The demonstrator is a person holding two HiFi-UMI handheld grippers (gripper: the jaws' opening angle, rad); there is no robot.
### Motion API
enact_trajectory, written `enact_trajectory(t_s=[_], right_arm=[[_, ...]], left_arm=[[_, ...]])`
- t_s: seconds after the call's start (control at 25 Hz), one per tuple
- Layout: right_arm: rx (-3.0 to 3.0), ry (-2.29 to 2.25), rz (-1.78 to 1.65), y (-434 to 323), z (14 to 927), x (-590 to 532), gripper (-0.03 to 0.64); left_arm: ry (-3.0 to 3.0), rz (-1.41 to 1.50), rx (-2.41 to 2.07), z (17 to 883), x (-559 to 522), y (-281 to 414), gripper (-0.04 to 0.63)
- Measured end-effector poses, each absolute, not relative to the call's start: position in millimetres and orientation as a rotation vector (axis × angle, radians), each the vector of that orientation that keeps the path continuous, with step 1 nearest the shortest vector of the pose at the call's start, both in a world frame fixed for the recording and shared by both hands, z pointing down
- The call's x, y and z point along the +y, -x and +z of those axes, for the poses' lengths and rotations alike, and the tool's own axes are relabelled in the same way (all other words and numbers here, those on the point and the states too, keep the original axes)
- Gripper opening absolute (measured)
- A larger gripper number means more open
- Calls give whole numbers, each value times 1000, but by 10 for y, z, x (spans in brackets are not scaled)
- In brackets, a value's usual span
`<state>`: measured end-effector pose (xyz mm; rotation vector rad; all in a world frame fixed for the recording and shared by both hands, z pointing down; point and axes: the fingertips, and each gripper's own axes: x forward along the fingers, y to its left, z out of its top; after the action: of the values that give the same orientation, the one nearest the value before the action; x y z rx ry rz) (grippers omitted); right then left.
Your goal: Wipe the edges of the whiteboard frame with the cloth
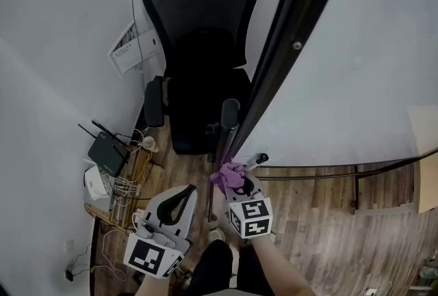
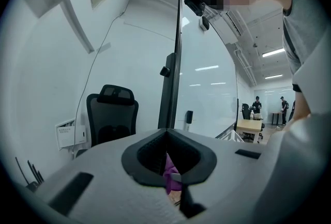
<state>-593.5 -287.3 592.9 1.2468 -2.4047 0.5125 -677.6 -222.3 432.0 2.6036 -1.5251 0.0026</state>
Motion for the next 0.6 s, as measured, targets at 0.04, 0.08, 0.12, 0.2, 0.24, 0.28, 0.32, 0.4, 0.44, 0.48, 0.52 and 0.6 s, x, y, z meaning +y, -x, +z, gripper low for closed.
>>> enact_trajectory(t_s=[0.04,0.08,0.12,0.2,0.24,0.28,0.32,0.4,0.44,0.48,0.52,0.6], right_arm=[[-2404,-1249,513,5920,5927,-2873,103],[-2403,-1251,513,5904,5924,-2874,101],[-2401,-1255,511,5884,5922,-2876,101],[-2397,-1268,506,5828,5920,-2884,101],[-2394,-1276,505,5795,5920,-2887,101],[-2391,-1285,505,5762,5921,-2889,101],[-2387,-1292,503,5729,5921,-2892,101],[-2382,-1303,494,5668,5922,-2900,101],[-2382,-1307,488,5643,5922,-2902,101],[-2382,-1310,481,5621,5924,-2902,101],[-2383,-1312,475,5601,5924,-2899,101],[-2385,-1312,466,5554,5917,-2899,101]], left_arm=[[-2605,3,-1523,4321,-2225,6769,16],[-2607,3,-1519,4321,-2227,6757,15],[-2610,4,-1514,4320,-2229,6741,15],[-2619,6,-1501,4322,-2231,6696,17],[-2624,5,-1493,4322,-2231,6670,16],[-2629,5,-1486,4320,-2230,6645,15],[-2634,5,-1481,4317,-2230,6621,16],[-2642,7,-1473,4311,-2230,6576,17],[-2645,10,-1470,4310,-2228,6556,15],[-2647,13,-1469,4310,-2224,6538,16],[-2648,17,-1468,4309,-2219,6522,16],[-2650,23,-1468,4298,-2210,6479,16]])
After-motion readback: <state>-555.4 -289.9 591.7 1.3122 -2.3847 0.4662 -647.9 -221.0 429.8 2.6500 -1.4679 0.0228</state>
